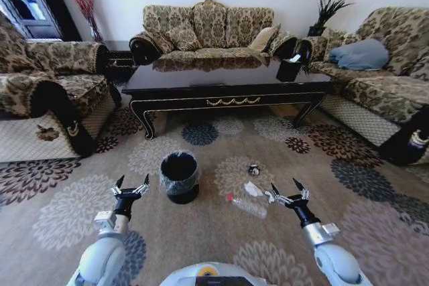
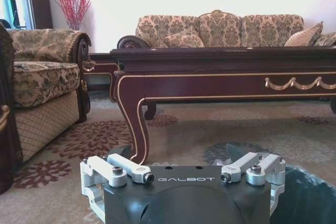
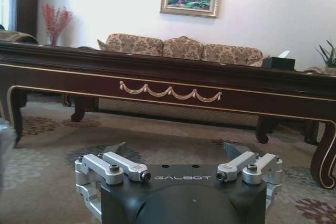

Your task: Move to the front of the table and pick up the trash from the floor, then place it into the trash bin.

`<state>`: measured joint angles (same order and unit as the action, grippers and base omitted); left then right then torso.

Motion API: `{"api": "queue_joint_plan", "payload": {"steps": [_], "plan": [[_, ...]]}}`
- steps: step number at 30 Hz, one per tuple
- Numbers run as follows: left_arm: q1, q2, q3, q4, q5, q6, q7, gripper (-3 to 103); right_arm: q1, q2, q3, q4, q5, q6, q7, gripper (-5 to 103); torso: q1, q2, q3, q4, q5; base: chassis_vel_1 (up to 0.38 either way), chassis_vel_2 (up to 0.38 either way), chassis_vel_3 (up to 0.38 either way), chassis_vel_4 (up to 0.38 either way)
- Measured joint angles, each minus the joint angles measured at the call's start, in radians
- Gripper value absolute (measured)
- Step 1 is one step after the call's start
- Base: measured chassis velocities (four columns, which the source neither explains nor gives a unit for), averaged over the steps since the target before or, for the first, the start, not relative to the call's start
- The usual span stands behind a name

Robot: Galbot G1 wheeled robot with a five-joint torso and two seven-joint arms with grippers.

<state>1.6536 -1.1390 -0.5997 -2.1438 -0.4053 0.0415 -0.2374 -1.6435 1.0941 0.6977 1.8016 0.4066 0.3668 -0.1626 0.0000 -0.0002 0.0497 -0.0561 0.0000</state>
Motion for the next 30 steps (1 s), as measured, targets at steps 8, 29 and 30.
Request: {"api": "queue_joint_plan", "payload": {"steps": [8, 29, 30], "plan": [[-0.056, 0.062, 0.035, -0.032, -0.045, 0.109, -0.052, 100, -0.007, 0.010, 0.004, -0.004, 0.002, 0.027, 0.003, 100, 0.000, 0.000, 0.000, 0.0000, -0.0002, -0.079, 0.078, 0.087, -0.082], [-0.340, 0.317, 0.153, 0.039, -0.597, 0.588, -0.301, 100, 0.001, 0.015, -0.002, -0.033, -0.018, 0.038, 0.001, 100, 0.000, 0.000, 0.000, -0.0001, -0.0001, 0.000, 0.000, 0.000, 0.000], [-0.363, 0.318, 0.163, 0.056, -0.599, 0.586, -0.295, 100, 0.003, 0.015, -0.005, -0.034, -0.018, 0.037, 0.001, 100, 0.000, 0.000, 0.000, -0.0002, -0.0002, 0.000, 0.000, 0.000, 0.000]]}}
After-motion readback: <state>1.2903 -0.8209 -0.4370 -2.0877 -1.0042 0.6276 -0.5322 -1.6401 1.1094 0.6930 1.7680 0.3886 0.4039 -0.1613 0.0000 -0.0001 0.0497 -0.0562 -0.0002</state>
